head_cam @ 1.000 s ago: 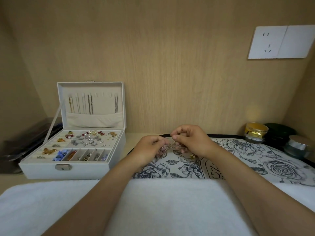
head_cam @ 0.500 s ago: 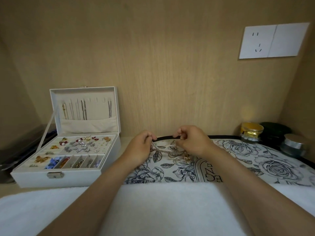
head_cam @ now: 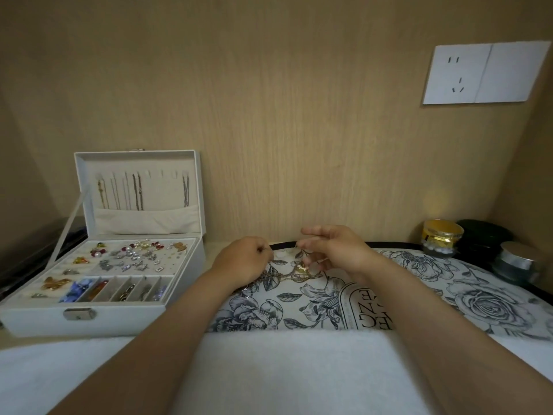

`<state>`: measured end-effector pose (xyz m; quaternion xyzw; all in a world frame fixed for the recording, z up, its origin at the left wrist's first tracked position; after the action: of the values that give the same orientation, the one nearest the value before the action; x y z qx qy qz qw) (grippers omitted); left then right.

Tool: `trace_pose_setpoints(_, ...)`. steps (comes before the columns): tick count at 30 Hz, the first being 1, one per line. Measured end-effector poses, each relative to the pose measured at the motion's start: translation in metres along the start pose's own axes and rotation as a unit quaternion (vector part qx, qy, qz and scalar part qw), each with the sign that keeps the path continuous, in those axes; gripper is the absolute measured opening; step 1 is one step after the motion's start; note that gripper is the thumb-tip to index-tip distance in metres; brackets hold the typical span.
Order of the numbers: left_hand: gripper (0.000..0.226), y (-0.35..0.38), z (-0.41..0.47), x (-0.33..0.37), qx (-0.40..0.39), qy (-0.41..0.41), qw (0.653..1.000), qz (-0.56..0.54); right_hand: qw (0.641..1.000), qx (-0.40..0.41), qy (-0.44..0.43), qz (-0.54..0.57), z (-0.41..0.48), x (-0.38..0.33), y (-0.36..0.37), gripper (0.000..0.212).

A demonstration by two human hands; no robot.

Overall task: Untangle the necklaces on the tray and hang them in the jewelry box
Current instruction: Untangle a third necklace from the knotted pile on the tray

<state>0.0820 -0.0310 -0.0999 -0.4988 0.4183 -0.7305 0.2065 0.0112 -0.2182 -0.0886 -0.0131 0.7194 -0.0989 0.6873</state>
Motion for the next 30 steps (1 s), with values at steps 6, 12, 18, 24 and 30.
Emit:
trace_pose_setpoints(6,0.015,0.004,0.004,-0.013,0.085,-0.005,0.993,0.076,0.977,0.052,-0.054,-0.2,0.004,0.008,0.0,0.016)
trace_pose_setpoints(12,0.017,0.002,-0.001,0.004,0.129,0.174,0.972,0.094,0.921,0.023,-0.061,-0.383,0.003,0.015,0.012,0.029)
trace_pose_setpoints(18,0.014,0.018,-0.004,0.009,0.005,0.205,0.978,0.045,0.903,0.055,-0.074,-0.42,0.007,0.011,0.011,0.024)
trace_pose_setpoints(24,0.024,0.011,-0.003,0.006,-0.008,0.169,0.984,0.058,0.966,0.102,0.016,-0.237,0.022,0.002,-0.001,0.036)
trace_pose_setpoints(30,0.063,0.012,0.002,-0.002,-0.04,0.086,0.987,0.126,0.984,0.112,0.061,0.123,0.016,-0.003,0.009,0.043)
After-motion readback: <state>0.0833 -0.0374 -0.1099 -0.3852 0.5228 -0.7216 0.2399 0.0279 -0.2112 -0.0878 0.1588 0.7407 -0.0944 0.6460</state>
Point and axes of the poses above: each hand's wrist, its own z-axis towards the middle knuckle, its own y-axis out of the palm, x = y × z, the point moved 3 cm from there along z, towards the middle knuckle, and after that the axes turned 1 degree about -z, right-handed, at the moved point
